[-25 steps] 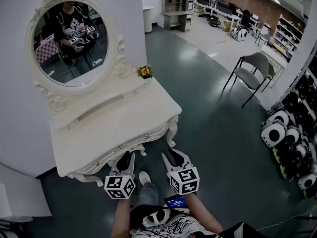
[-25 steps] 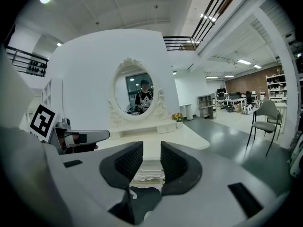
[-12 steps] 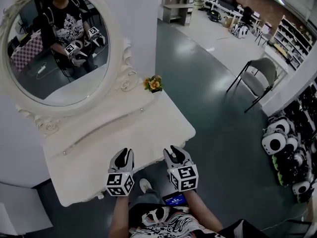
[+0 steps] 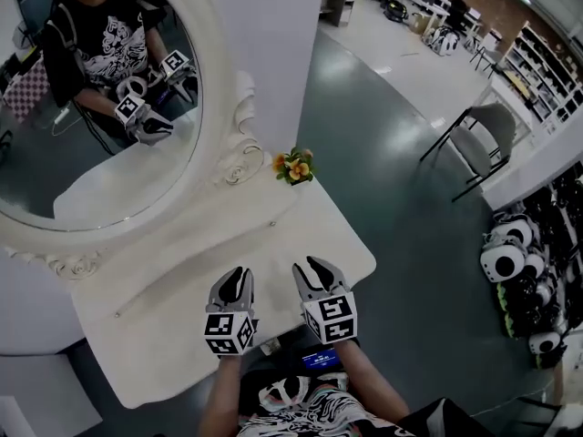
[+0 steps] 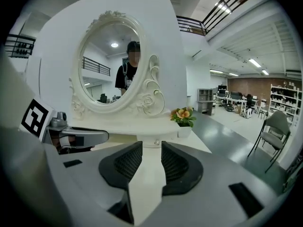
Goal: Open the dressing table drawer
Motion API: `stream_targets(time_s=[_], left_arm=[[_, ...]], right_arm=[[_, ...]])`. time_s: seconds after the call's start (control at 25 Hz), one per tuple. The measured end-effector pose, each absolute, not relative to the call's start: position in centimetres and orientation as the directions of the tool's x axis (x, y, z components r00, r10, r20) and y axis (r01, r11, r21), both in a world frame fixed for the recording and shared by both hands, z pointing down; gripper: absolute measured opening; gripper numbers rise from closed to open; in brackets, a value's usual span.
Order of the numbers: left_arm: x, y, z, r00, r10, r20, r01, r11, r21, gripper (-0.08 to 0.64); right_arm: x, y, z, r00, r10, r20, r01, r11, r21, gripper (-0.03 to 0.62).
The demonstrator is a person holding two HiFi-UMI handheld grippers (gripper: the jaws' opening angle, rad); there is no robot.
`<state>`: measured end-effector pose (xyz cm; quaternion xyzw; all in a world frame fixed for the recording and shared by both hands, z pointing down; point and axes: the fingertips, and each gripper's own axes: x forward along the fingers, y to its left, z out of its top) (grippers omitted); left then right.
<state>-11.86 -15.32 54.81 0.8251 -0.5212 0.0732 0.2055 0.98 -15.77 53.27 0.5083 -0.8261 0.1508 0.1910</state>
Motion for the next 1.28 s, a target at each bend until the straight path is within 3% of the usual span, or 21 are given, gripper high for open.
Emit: stream_targets(time_s=[0.68, 1.28], left_arm=[[-11.1, -21.0, 60.3, 0.407, -0.809, 0.423, -0.906, -0.3, 0.298, 0.055], [-11.6, -23.1, 62.9, 0.383, -0.786, 0.486, -0.917, -0.257, 0.306, 0.044]], right_arm=[[-1.0, -23.2, 60.1, -0.479, -0.671, 0.566, -0.839, 0.539, -0.071, 0.144], [-3.9, -27.9, 63.9, -0.515, -0.631, 0.58, -0.81, 0.58, -0.089, 0.153]])
